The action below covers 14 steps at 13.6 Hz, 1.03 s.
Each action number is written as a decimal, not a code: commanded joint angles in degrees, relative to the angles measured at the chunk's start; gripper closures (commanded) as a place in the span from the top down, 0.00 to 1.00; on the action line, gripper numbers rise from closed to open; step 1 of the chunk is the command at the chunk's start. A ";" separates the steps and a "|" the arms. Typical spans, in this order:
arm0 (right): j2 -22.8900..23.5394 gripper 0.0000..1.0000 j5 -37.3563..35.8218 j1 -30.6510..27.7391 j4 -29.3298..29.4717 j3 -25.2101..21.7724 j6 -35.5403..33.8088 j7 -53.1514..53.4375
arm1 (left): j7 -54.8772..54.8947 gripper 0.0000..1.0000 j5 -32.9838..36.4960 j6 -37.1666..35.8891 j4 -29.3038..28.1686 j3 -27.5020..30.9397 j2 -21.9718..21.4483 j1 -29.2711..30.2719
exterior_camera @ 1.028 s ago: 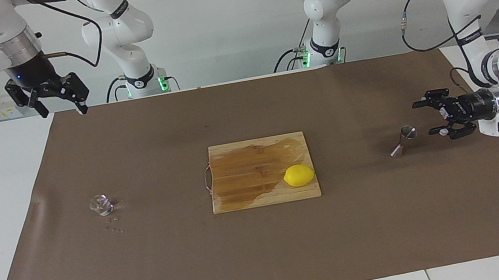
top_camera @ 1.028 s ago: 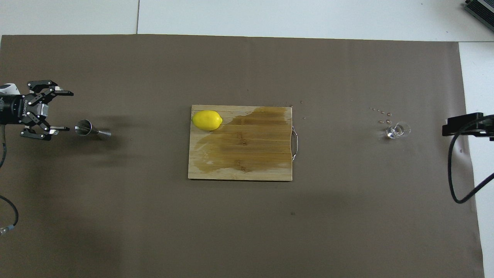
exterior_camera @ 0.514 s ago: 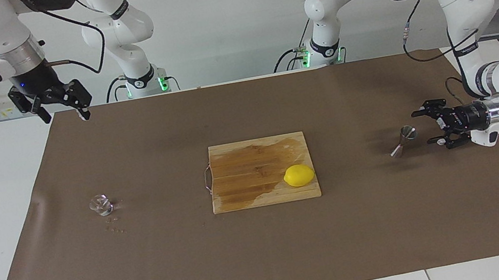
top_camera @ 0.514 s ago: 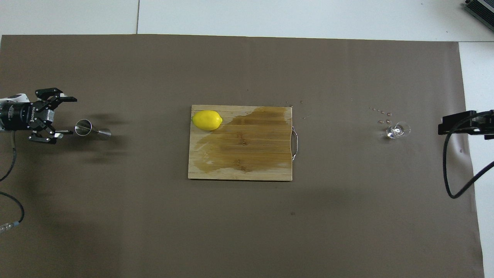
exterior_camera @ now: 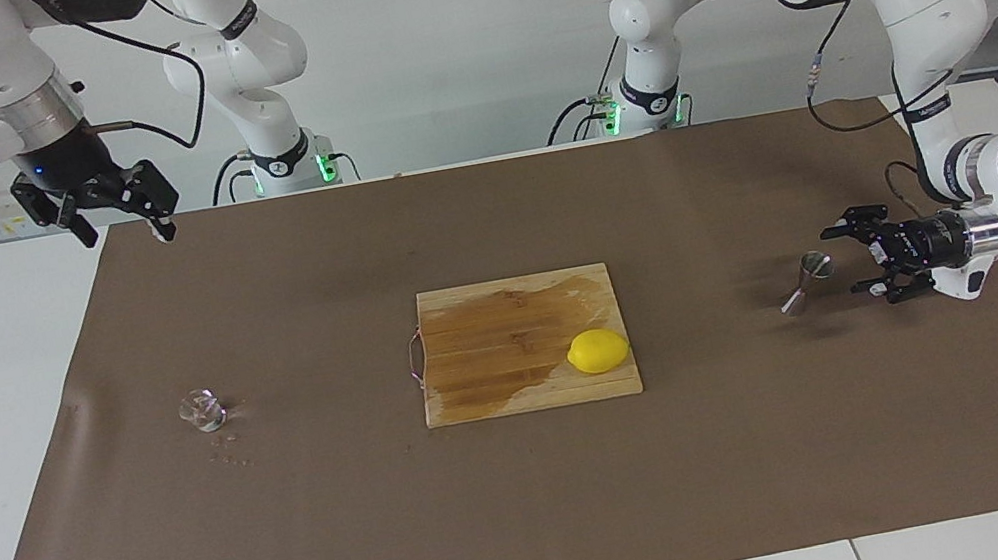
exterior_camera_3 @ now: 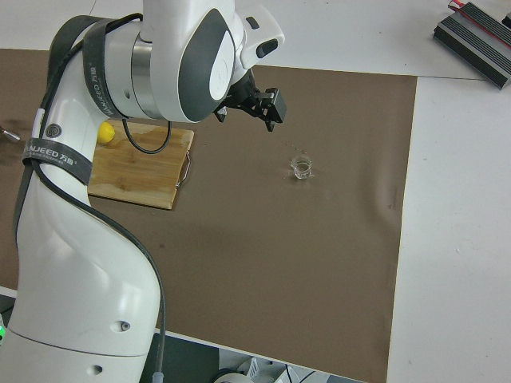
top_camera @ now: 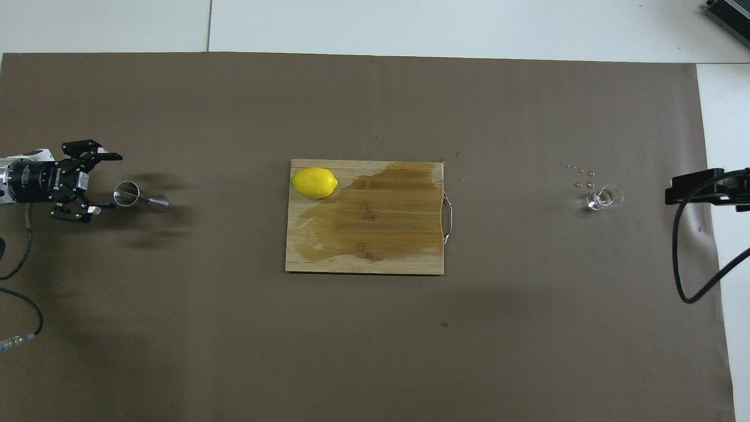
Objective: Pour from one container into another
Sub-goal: 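Move the open left gripper around the small metal cup, then close the left gripper on the small metal cup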
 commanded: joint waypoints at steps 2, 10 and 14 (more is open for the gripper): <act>-0.40 1.00 0.34 -0.76 0.05 0.61 0.02 -0.02 | -0.08 1.00 1.09 -1.28 1.07 -0.73 1.72 0.79; -0.40 1.00 0.34 -0.67 0.05 0.61 0.02 -0.02 | 0.36 1.00 3.64 -1.28 0.98 -1.08 2.60 0.88; -0.40 1.00 0.43 -0.67 0.05 0.61 0.02 -0.02 | 1.06 1.00 4.26 -1.36 0.90 -1.34 2.60 0.79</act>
